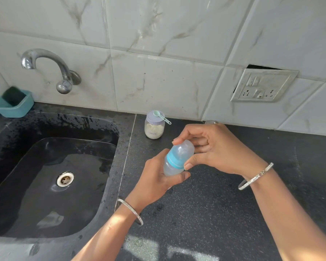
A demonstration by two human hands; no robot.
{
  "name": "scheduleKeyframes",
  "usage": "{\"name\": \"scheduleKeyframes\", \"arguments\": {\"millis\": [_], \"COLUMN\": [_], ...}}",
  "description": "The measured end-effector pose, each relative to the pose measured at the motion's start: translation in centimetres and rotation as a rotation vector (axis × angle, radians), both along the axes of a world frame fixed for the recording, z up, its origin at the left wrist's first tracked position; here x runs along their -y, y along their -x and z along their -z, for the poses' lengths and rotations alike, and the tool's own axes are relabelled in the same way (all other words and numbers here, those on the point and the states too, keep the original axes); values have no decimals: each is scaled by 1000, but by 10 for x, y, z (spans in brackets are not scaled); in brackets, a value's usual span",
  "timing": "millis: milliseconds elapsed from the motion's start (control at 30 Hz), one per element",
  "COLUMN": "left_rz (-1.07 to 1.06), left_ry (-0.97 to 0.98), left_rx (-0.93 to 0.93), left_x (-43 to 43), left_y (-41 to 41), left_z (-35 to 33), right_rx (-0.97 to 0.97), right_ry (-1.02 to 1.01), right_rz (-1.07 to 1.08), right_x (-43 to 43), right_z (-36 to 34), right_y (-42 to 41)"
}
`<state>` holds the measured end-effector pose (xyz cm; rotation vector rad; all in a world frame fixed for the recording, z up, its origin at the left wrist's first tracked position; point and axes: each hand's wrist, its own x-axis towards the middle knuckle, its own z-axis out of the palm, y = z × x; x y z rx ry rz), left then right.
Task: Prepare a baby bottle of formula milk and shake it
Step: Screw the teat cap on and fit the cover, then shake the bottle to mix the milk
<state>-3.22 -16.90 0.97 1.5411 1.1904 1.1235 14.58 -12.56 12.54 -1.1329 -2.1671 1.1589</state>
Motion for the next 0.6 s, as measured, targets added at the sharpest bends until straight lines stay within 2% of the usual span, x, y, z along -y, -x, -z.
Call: {"name": "scheduleKeyframes", "arguments": {"millis": [233, 433, 600], "left_rz": [-23, 18, 68], "left_ry": [14, 60, 180], "left_rx": [-16, 28, 171], "left_x": [1, 0, -2], "left_y": [-1, 3, 2], "left_z": [3, 2, -1], "right_rx": [-131, -176, -281], "right_ry": [22, -84, 59], "right_rz": [58, 111, 145], "right_x": [5, 26, 46], "right_z": [24, 57, 89], "right_y": [-5, -1, 2]}}
